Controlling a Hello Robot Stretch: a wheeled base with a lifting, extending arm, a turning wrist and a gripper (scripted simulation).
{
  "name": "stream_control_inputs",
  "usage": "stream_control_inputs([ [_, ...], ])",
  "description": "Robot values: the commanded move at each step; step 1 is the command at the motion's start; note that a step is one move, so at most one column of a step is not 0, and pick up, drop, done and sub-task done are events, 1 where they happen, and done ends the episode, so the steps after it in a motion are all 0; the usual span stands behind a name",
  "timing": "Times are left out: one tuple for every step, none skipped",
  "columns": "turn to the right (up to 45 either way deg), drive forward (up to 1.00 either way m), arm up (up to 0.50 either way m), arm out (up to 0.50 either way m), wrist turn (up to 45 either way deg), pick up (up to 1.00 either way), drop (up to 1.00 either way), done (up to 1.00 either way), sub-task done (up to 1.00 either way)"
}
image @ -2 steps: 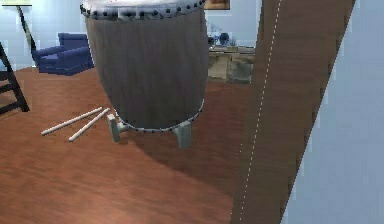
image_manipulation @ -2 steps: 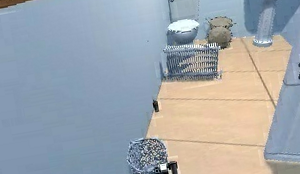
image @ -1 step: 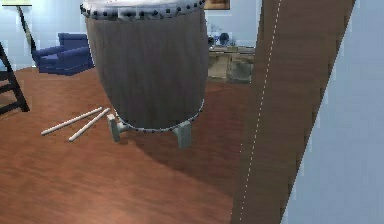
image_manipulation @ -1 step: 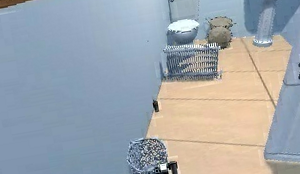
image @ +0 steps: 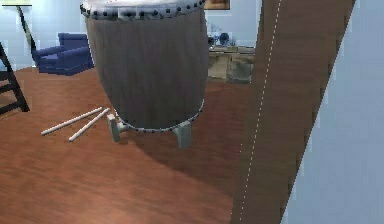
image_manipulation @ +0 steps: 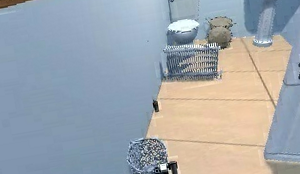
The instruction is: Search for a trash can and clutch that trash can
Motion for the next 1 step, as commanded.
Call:
stream_control_inputs([
  [0.0, 0.00, 0.00, 0.00, 45.0, 0.00, 0.00, 0.00, 0.00],
])
